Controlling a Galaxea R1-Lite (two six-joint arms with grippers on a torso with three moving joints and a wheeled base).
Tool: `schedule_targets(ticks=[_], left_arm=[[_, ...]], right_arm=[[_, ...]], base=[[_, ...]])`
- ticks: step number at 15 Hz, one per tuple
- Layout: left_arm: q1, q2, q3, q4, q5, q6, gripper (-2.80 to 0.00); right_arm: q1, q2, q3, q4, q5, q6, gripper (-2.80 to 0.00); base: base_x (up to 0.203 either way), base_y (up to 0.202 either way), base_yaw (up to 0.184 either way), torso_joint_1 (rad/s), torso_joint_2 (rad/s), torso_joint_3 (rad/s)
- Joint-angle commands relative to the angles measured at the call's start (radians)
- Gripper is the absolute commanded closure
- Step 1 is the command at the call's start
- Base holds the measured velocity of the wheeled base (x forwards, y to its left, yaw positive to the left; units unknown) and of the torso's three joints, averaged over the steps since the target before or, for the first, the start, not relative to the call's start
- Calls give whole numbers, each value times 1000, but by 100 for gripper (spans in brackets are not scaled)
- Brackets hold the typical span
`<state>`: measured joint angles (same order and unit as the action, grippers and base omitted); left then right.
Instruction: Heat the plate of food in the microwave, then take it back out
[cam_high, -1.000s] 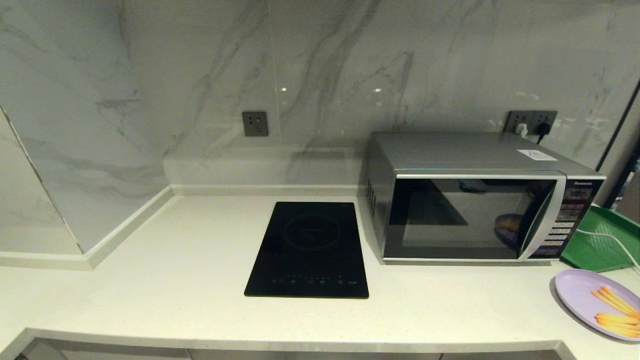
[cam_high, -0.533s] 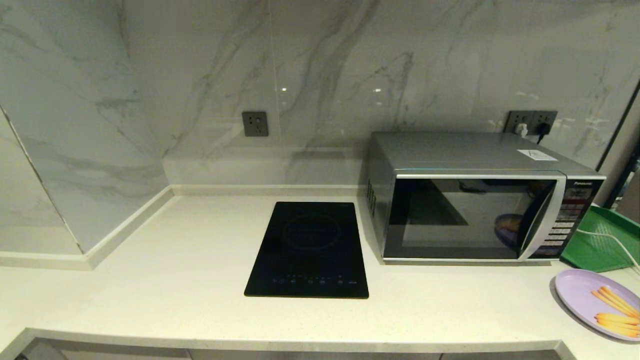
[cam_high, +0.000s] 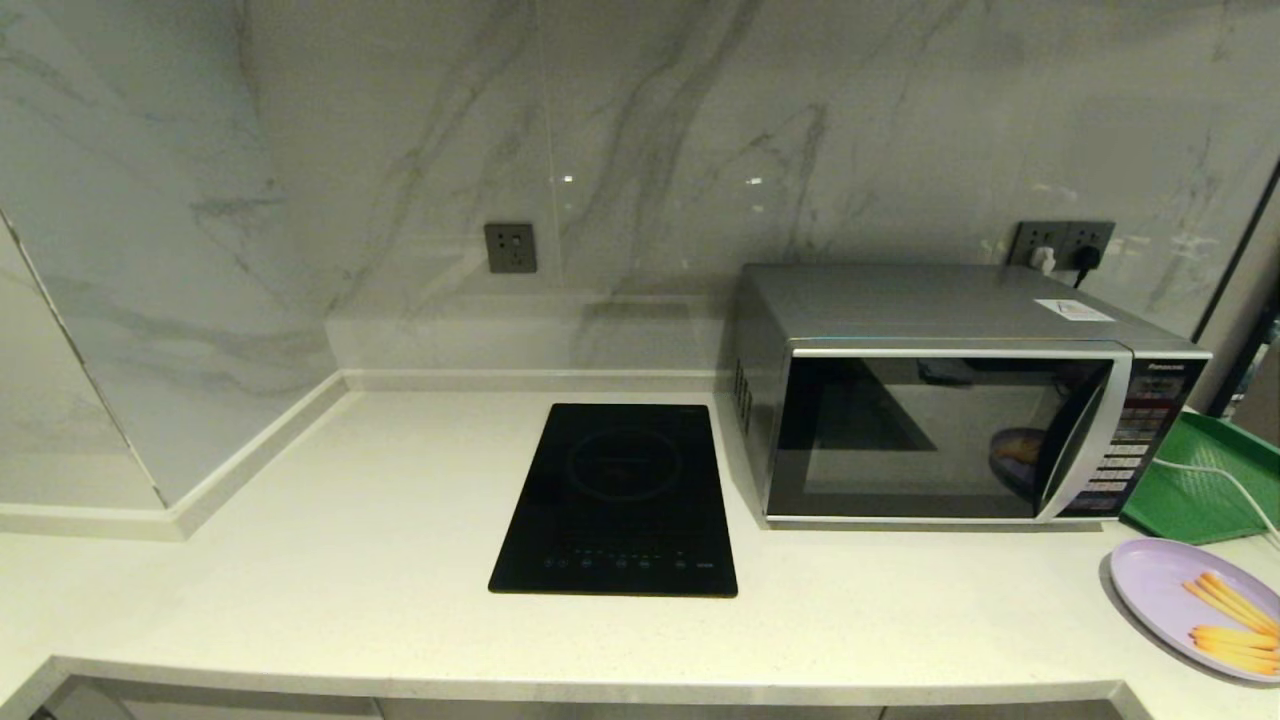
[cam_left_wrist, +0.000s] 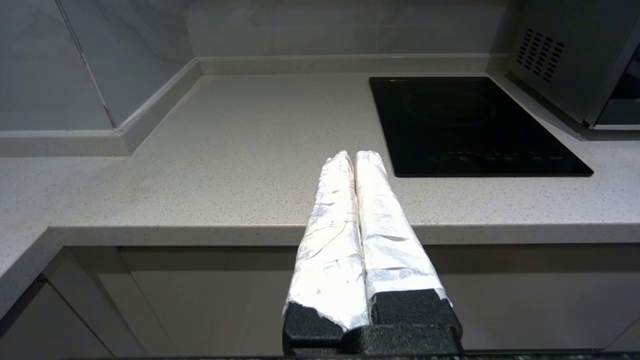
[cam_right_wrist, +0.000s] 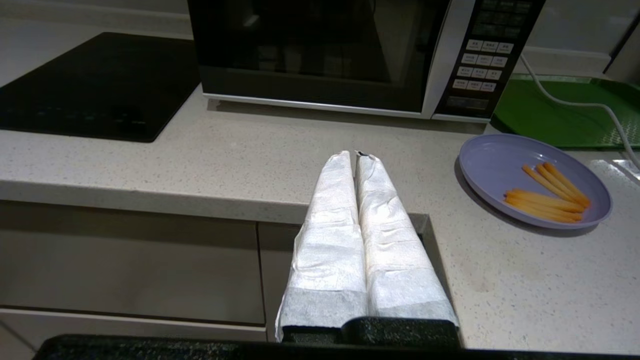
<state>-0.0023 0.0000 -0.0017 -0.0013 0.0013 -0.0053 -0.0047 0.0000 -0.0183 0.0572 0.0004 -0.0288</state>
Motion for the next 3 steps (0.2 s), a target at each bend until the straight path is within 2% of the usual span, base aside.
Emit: schedule_targets(ticks=[1,3], left_arm=[[-1,0,0,0,0,-1,0],[0,0,0,0,0,-1,0]], right_arm=[[0,-2,6,-25,0,7,0],[0,-2,13,-44,0,9,0]], base=[[0,0,0,0,0,0],[0,0,0,0,0,0]])
